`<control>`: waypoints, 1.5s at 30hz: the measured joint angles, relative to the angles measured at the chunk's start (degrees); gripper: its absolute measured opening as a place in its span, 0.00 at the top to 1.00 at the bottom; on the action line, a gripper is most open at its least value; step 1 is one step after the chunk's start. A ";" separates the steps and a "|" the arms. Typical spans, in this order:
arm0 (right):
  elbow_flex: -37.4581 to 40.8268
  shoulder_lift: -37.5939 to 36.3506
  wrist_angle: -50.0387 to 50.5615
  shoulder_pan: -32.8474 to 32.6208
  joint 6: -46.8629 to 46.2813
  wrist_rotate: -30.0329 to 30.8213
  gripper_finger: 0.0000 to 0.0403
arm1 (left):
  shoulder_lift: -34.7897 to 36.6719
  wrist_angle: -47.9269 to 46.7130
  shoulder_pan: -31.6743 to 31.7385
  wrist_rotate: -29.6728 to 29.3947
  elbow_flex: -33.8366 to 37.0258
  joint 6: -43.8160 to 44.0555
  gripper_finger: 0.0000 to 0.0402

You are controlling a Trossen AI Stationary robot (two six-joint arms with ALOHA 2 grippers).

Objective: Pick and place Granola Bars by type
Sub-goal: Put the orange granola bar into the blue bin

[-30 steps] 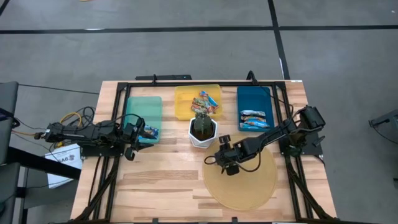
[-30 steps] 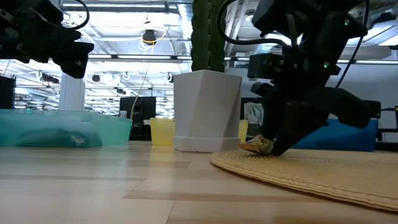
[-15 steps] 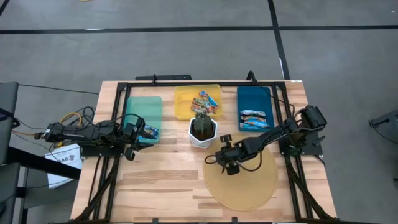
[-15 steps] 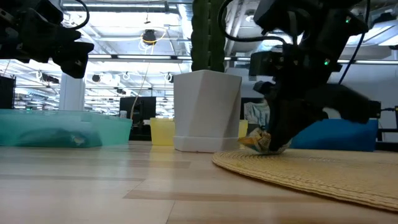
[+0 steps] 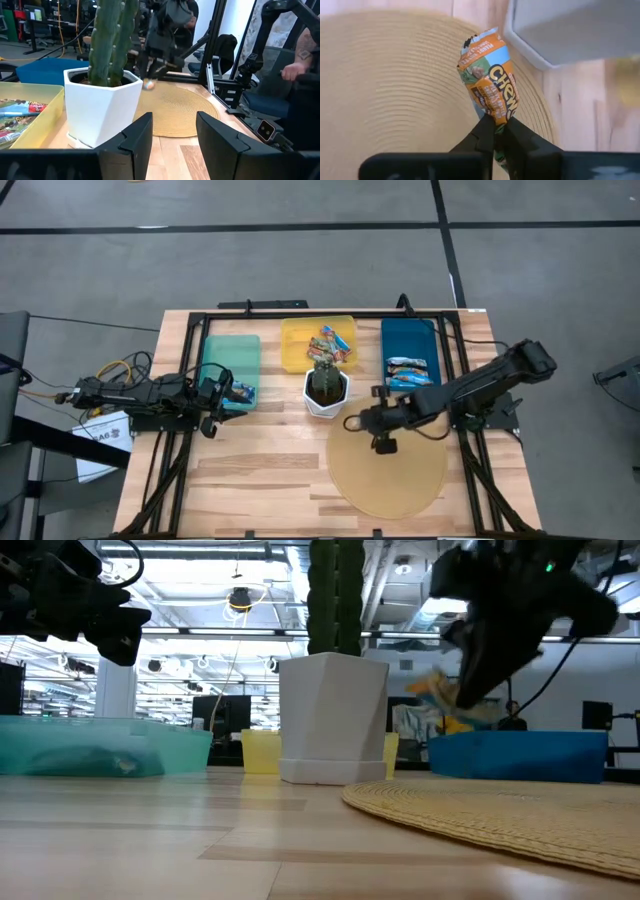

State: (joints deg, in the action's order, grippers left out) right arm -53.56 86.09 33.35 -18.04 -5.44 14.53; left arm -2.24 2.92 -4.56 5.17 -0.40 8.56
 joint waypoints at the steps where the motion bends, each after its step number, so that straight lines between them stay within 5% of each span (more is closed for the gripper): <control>1: 0.00 -1.44 1.22 0.00 -1.86 -0.41 0.97 | 0.00 0.00 -0.02 -0.01 0.00 0.01 0.64; 21: -0.04 -29.09 8.72 0.15 -37.47 -17.63 0.95 | 0.00 0.00 -0.02 0.00 0.00 0.00 0.64; 34: -0.04 -30.49 9.17 6.50 -35.85 -17.58 0.96 | 0.00 -0.01 0.00 -0.02 0.00 0.02 0.64; 45: -0.04 -29.19 6.74 24.83 -28.32 -17.47 0.96 | 0.00 -0.02 0.00 0.00 0.00 0.00 0.64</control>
State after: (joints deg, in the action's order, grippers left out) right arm -53.60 56.90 40.09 6.79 -33.76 -2.95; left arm -2.24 2.90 -4.56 5.17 -0.40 8.56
